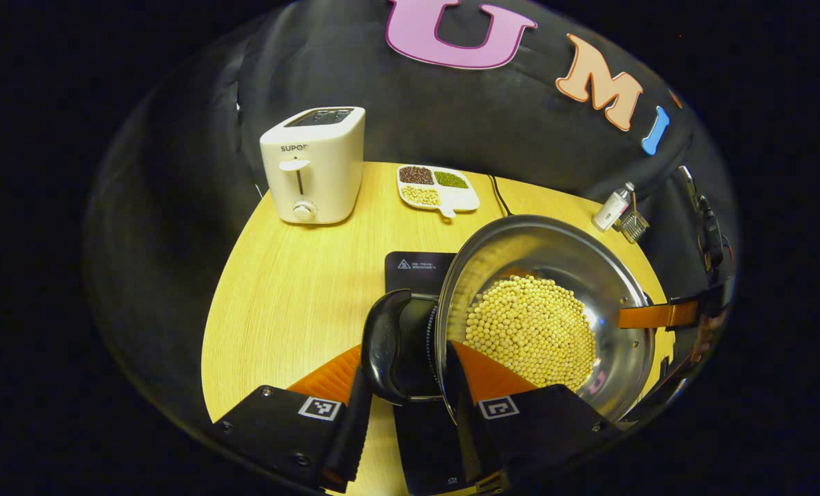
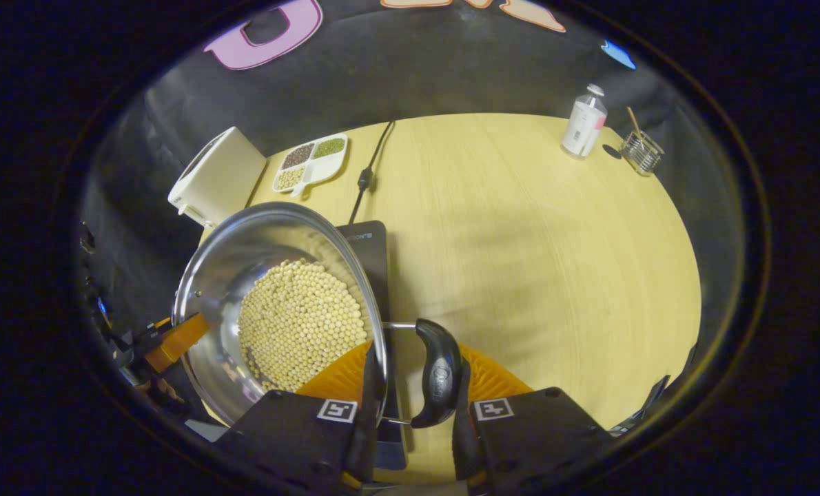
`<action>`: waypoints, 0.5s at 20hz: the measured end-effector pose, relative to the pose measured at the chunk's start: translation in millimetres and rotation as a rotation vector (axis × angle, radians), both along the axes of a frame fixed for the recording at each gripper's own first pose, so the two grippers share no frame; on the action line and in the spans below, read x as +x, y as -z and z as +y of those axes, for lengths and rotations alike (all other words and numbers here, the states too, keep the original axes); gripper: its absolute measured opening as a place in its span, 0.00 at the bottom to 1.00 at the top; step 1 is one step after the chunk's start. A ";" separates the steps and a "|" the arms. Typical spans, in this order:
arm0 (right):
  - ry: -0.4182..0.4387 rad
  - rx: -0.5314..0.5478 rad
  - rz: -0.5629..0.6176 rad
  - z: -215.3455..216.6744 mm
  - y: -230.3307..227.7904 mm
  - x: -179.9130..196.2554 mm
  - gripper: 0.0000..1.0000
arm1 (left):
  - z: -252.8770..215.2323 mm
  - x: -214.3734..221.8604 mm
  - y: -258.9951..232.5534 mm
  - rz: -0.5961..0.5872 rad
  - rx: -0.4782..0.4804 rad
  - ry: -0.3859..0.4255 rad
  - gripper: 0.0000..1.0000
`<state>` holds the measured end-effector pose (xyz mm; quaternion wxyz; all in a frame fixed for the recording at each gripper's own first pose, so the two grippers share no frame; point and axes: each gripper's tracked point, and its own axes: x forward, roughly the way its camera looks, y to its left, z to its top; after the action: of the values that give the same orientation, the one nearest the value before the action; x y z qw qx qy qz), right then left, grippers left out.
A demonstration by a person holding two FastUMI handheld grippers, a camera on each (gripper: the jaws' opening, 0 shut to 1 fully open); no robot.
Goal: First push the handle of the pot to place it horizontally, then grasp the pot with both hands and set it on the induction cooktop.
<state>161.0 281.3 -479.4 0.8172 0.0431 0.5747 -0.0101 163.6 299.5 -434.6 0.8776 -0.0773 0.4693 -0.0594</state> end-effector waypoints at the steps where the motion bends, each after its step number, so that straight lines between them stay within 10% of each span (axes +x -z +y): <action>1: -0.003 0.000 -0.004 3.2 -0.4 0.7 0.47 | 1.8 0.0 0.5 -0.008 -0.001 -0.007 0.57; 10: -0.044 -0.015 -0.110 6.5 -6.8 9.8 0.43 | 7.7 2.2 -0.8 -0.062 -0.040 -0.063 0.59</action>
<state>170.8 287.8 -472.7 0.8479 0.0248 0.5295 0.0058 165.9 307.3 -433.8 0.8915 -0.1079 0.4379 -0.0433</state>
